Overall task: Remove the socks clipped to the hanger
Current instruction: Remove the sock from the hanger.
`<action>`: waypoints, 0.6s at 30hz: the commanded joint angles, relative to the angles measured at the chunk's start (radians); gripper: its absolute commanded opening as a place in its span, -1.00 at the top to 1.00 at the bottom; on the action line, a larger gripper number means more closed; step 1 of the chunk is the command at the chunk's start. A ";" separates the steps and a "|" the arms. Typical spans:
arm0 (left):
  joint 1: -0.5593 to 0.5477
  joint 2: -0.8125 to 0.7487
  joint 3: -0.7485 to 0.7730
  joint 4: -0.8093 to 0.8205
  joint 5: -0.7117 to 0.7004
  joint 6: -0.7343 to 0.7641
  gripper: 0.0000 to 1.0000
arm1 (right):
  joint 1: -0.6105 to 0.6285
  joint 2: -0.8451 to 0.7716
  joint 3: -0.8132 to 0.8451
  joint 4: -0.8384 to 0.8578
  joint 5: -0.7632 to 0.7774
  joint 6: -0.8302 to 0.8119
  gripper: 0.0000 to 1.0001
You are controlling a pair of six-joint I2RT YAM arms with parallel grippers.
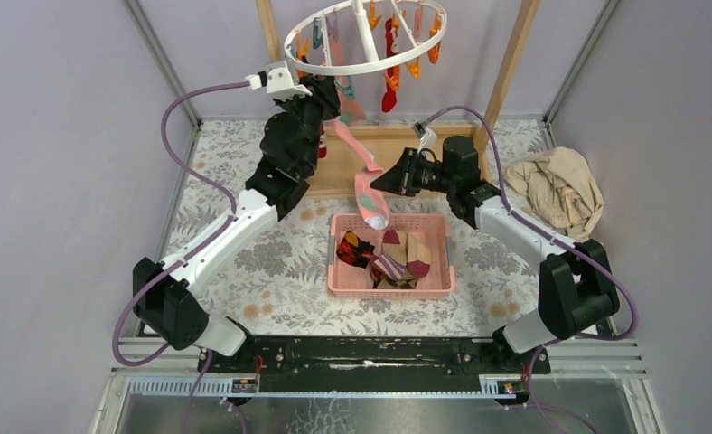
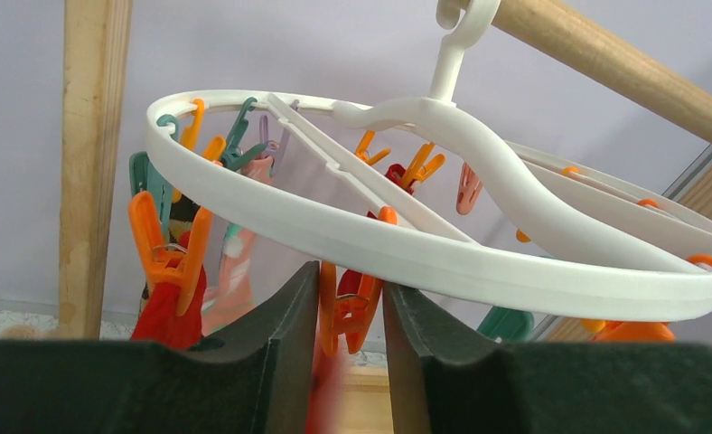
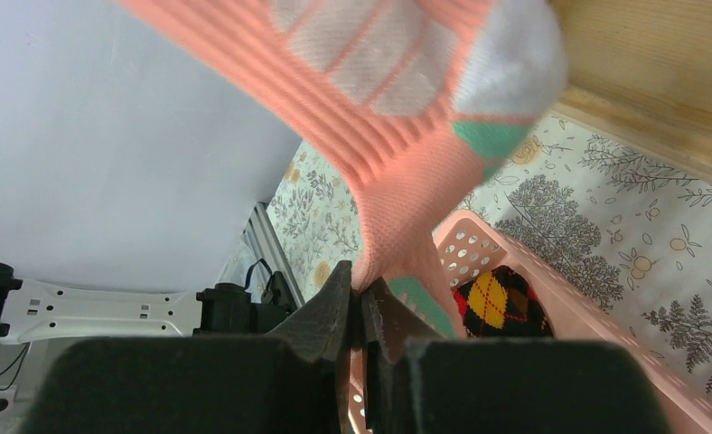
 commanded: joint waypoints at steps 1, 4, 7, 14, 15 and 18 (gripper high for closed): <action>0.009 0.017 0.048 0.045 -0.029 0.018 0.66 | 0.009 0.000 0.004 0.048 -0.013 -0.022 1.00; 0.009 0.021 0.049 0.042 -0.029 0.021 0.68 | 0.010 0.002 0.000 0.050 -0.013 -0.024 1.00; 0.009 0.021 0.050 0.037 -0.028 0.022 0.68 | 0.010 -0.004 -0.006 0.041 -0.015 -0.029 1.00; 0.009 0.004 0.037 -0.039 0.024 -0.009 0.10 | 0.009 -0.123 -0.005 -0.153 0.068 -0.157 1.00; 0.009 -0.001 0.029 -0.062 0.034 -0.018 -0.01 | 0.010 -0.153 -0.005 -0.197 0.083 -0.179 1.00; 0.010 -0.015 0.009 -0.109 0.070 -0.049 -0.30 | 0.010 -0.222 -0.021 -0.262 0.105 -0.211 1.00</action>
